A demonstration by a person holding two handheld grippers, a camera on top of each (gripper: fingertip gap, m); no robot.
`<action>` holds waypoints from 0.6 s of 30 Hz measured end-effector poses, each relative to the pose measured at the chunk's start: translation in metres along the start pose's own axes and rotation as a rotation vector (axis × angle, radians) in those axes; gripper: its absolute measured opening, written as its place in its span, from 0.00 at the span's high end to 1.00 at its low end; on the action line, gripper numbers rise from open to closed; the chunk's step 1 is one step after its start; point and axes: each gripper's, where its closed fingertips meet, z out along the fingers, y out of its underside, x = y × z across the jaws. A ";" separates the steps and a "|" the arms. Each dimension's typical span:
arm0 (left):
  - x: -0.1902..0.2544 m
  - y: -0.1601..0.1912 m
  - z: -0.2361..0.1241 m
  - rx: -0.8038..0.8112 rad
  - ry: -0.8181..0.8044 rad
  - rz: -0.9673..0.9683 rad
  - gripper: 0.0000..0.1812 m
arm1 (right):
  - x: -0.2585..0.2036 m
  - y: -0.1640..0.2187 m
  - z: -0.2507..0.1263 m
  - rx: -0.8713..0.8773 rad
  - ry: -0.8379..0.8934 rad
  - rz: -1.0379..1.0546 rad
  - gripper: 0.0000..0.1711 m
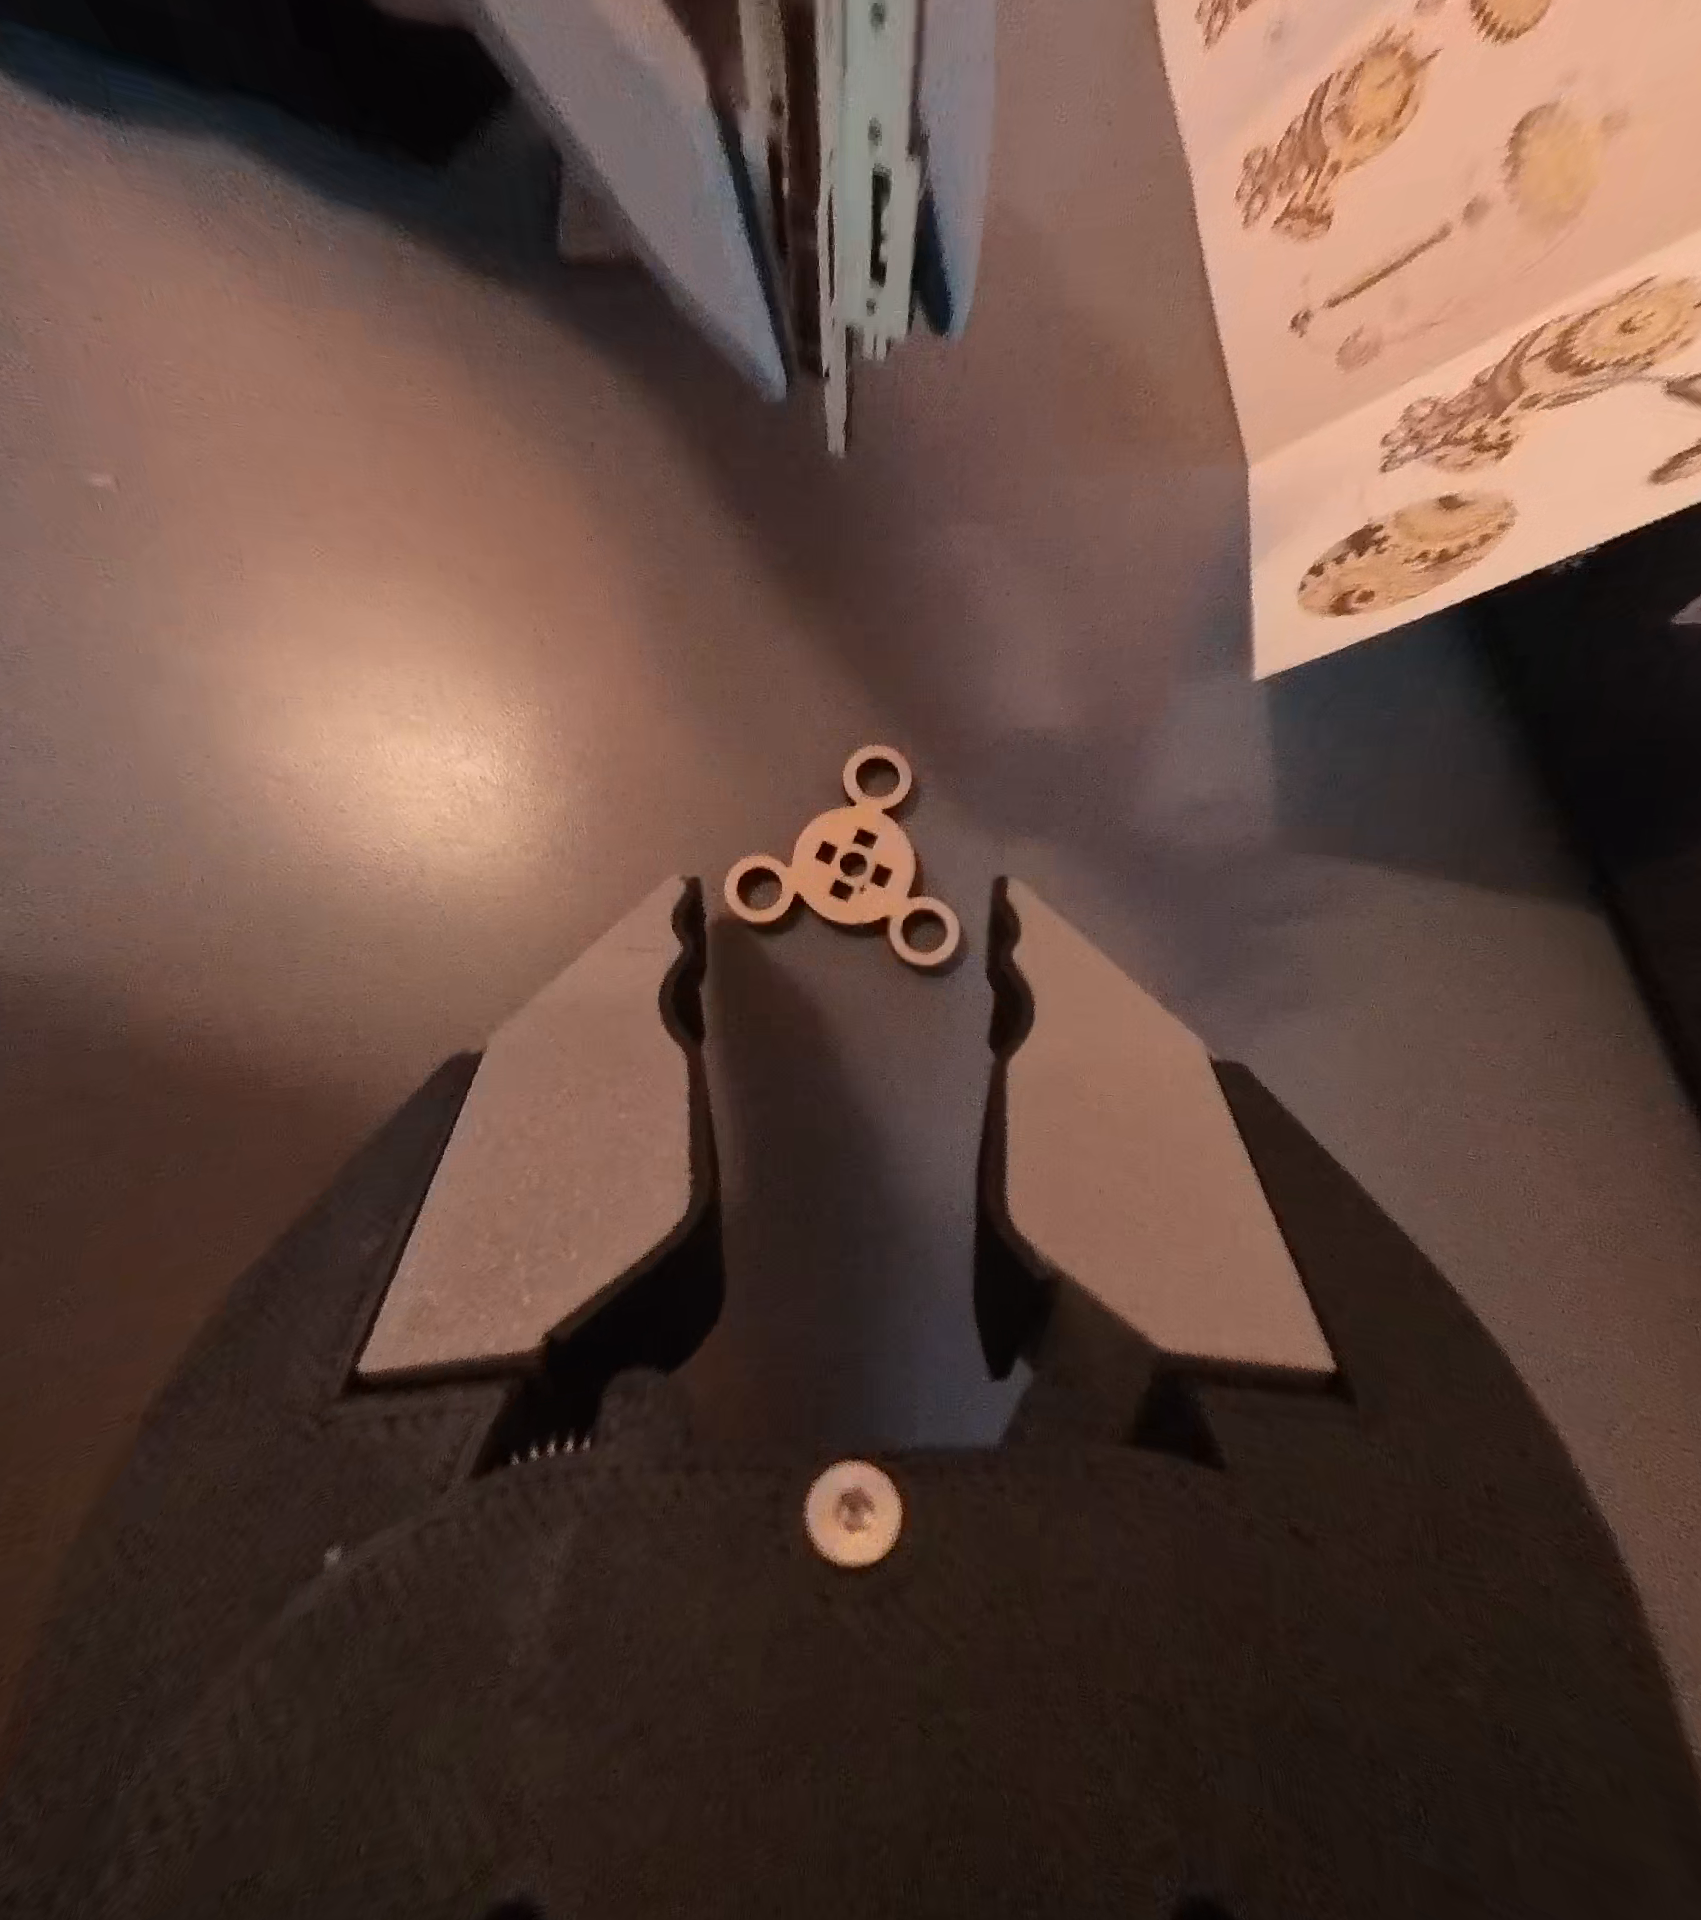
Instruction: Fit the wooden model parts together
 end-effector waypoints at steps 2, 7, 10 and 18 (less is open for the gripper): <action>-0.002 -0.001 -0.001 0.006 -0.013 -0.001 0.92 | 0.001 0.004 0.004 -0.026 0.012 -0.013 0.68; -0.002 0.002 0.001 -0.015 -0.028 0.013 0.92 | -0.002 0.001 0.008 -0.017 0.019 -0.035 0.69; -0.001 0.003 0.002 -0.022 -0.029 0.025 0.91 | -0.009 -0.001 0.009 -0.004 -0.013 -0.043 0.80; -0.001 0.004 0.003 -0.031 -0.051 0.047 0.92 | -0.004 -0.008 0.005 -0.008 0.128 -0.239 0.80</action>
